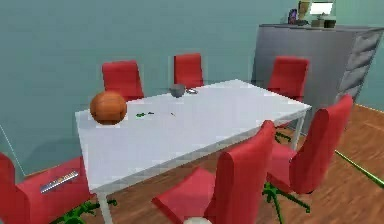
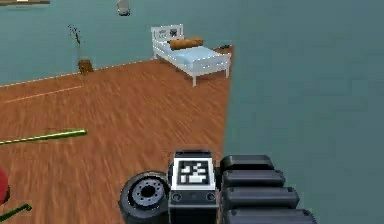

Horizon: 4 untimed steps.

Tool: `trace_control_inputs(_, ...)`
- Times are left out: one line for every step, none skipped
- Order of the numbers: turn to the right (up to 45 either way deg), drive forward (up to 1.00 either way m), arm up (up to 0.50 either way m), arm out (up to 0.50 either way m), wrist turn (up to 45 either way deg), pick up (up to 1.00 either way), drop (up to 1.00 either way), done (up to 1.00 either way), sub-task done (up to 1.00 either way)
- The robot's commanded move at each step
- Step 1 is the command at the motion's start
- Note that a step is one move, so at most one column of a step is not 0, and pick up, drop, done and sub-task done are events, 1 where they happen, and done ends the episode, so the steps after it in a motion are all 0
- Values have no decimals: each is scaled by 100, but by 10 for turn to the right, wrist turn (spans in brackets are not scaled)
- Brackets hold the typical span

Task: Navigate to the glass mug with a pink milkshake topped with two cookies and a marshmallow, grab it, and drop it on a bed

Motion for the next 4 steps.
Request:
trace_control_inputs(450,0,0,0,0,0,0,0,0)
trace_control_inputs(360,0,0,0,0,0,0,0,0)
trace_control_inputs(0,100,0,0,0,0,0,0,0)
trace_control_inputs(30,0,0,0,0,0,0,0,0)
